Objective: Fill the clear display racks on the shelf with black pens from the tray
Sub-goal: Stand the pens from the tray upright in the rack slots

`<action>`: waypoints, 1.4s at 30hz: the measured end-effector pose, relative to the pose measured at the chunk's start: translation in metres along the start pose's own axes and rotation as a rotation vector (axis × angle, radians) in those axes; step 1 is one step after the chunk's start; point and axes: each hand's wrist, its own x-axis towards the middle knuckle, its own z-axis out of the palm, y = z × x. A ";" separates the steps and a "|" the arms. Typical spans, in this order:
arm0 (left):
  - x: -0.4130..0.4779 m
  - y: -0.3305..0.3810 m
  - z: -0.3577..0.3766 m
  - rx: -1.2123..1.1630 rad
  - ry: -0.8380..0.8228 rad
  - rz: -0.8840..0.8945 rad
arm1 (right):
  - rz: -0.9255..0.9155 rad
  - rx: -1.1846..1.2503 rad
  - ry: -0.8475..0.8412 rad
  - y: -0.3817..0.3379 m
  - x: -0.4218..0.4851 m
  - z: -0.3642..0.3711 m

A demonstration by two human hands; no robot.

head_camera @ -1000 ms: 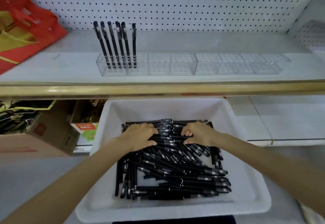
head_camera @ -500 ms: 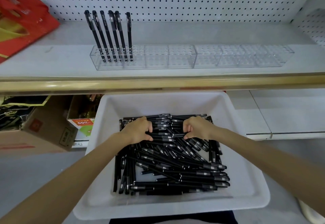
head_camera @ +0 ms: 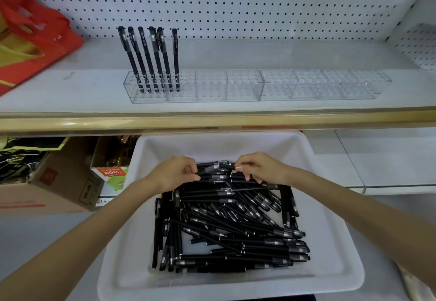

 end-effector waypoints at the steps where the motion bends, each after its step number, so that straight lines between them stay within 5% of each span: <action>1: -0.004 0.000 -0.005 -0.072 0.020 -0.009 | -0.005 0.009 0.008 -0.002 0.000 -0.001; 7: -0.026 0.010 -0.037 -0.509 0.172 -0.071 | 0.056 0.027 -0.032 -0.019 0.006 -0.017; 12: -0.029 0.031 -0.051 -0.515 0.271 0.008 | -0.044 0.015 -0.149 -0.044 0.001 -0.035; 30: -0.045 0.070 -0.070 -0.797 0.134 -0.020 | -0.117 -0.101 0.003 -0.091 0.000 -0.057; 37: -0.044 0.068 -0.075 -0.953 0.270 -0.001 | -0.115 0.212 0.035 -0.104 -0.005 -0.087; 42: -0.042 0.074 -0.081 -1.163 0.315 0.041 | -0.188 0.677 0.214 -0.113 -0.002 -0.102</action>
